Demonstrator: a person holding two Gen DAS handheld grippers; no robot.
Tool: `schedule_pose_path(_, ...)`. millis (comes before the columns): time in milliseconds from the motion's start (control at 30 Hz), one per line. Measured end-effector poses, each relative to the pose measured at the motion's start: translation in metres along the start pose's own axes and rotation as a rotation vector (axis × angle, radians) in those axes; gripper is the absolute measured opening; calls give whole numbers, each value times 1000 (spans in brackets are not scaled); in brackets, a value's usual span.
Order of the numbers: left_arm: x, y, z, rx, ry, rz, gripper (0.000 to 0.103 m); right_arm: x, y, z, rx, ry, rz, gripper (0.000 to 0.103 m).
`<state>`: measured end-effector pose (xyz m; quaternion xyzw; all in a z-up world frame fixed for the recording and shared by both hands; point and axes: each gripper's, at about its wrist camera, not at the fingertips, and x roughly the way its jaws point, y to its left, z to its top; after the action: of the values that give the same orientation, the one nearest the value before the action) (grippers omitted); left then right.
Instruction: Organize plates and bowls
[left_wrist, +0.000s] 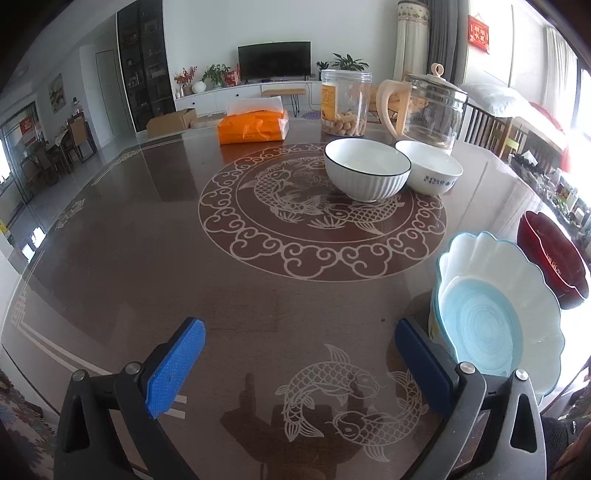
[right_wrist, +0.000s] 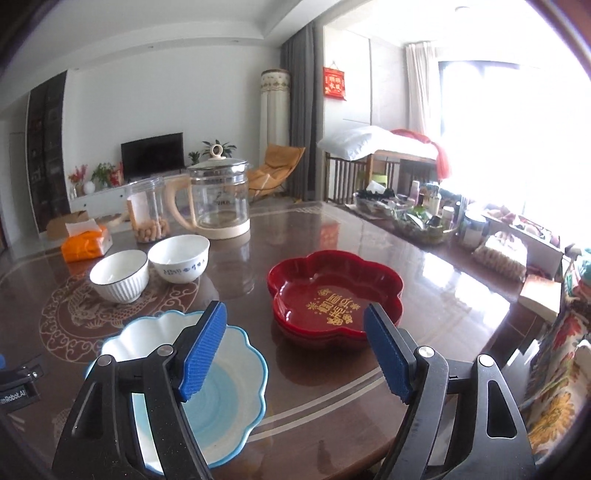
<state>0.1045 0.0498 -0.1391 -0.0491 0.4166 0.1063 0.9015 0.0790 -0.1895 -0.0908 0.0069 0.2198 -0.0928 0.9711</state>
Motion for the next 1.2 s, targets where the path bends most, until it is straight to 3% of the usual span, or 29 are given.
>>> schedule_pose_path(233, -1, -7, -12, 122, 0, 84, 102, 2, -16, -2, 76, 20, -19, 80)
schedule_pose_path(400, -2, 5, -16, 82, 39, -9, 102, 2, -17, -3, 82, 28, -28, 80)
schedule_pose_path(700, -10, 16, -30, 70, 6, -80, 102, 0, -19, -2, 90, 20, -20, 80)
schedule_pose_path(900, 8, 21, -43, 74, 164, -81, 102, -3, -21, -2, 98, 4, -13, 80)
schedule_pose_path(967, 10, 27, -43, 39, 181, -90, 101, -5, -20, -2, 94, -4, -11, 80)
schedule_pose_path(1100, 0, 29, -39, 87, 95, -17, 101, -8, -14, -1, 67, -19, -15, 80)
schedule_pose_path(1200, -5, 29, -36, 130, 56, -7, 101, -9, -8, -1, 37, -25, -27, 80)
